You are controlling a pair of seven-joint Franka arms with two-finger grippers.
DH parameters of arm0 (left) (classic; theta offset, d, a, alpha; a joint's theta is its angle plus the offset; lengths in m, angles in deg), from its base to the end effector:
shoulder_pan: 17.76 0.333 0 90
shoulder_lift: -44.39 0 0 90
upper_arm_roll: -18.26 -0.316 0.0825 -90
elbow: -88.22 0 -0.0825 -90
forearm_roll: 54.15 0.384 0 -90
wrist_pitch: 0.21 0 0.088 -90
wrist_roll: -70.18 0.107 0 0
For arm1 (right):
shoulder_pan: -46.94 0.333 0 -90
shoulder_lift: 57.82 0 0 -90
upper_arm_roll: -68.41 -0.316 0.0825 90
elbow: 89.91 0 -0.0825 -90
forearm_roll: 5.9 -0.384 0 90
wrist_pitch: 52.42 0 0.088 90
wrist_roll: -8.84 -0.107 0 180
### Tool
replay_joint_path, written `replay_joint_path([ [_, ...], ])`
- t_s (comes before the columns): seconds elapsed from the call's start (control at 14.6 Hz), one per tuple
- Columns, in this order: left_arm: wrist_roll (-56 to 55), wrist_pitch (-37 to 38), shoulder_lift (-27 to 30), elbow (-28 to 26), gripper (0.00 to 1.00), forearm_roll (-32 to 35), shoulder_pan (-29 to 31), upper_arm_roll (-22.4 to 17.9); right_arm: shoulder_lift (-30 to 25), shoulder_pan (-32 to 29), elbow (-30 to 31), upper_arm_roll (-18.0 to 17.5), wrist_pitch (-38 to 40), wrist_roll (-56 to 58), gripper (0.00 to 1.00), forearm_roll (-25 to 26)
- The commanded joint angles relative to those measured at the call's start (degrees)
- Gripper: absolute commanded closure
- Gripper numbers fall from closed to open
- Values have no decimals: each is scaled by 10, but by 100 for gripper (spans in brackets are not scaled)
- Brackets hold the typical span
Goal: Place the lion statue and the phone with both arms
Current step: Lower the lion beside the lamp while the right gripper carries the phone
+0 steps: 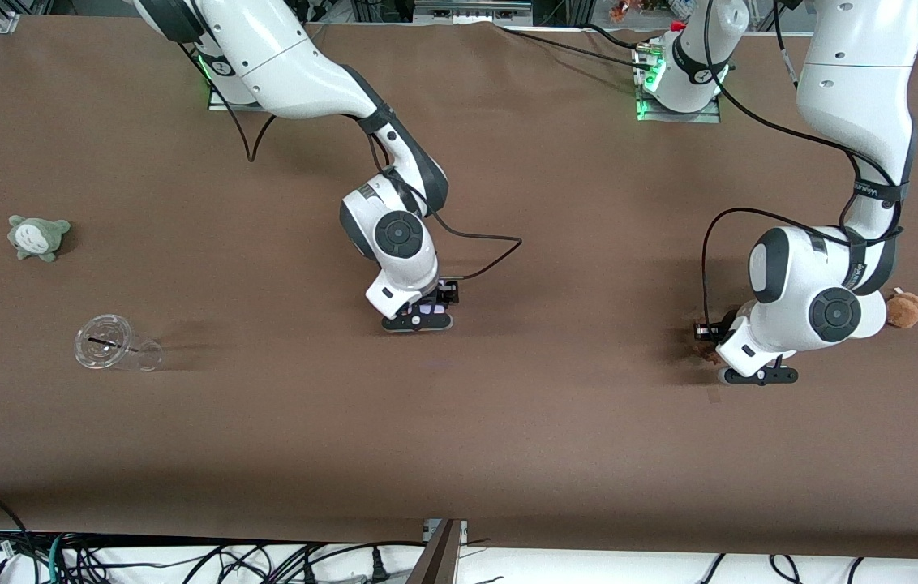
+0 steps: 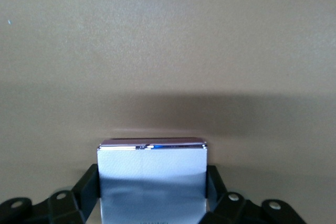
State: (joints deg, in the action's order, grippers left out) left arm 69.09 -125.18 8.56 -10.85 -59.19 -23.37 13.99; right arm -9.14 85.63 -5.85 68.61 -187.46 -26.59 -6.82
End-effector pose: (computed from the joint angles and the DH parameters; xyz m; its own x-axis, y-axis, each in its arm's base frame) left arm 0.6502 -0.0222 0.2087 0.9845 0.0400 -0.1707 0.0433 -0.9989 0.0156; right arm 0.5647 0.4499 0.1763 0.9987 0.0431 0.0274 0.0439 -0.9986 -0.0307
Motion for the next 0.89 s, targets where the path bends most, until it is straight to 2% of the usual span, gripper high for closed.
replay_joint_path([
  [0.0, 7, -6, -6, 0, 0, 1, 14, 9, -8, -22, -4, 4, -5, 14, 83, -4],
  [0.21, 2, 2, 5, 4, 0, 0, 16, 9, -21, -85, -11, 0, 14, 65, 83, -5],
  [0.48, 6, 32, 47, 4, 0, -1, 23, 13, -29, -169, -12, 1, 28, 112, 83, -5],
  [0.82, 8, 137, 138, 4, 0, 3, 18, 22, -30, -244, -10, 6, 53, 197, 83, -4],
])
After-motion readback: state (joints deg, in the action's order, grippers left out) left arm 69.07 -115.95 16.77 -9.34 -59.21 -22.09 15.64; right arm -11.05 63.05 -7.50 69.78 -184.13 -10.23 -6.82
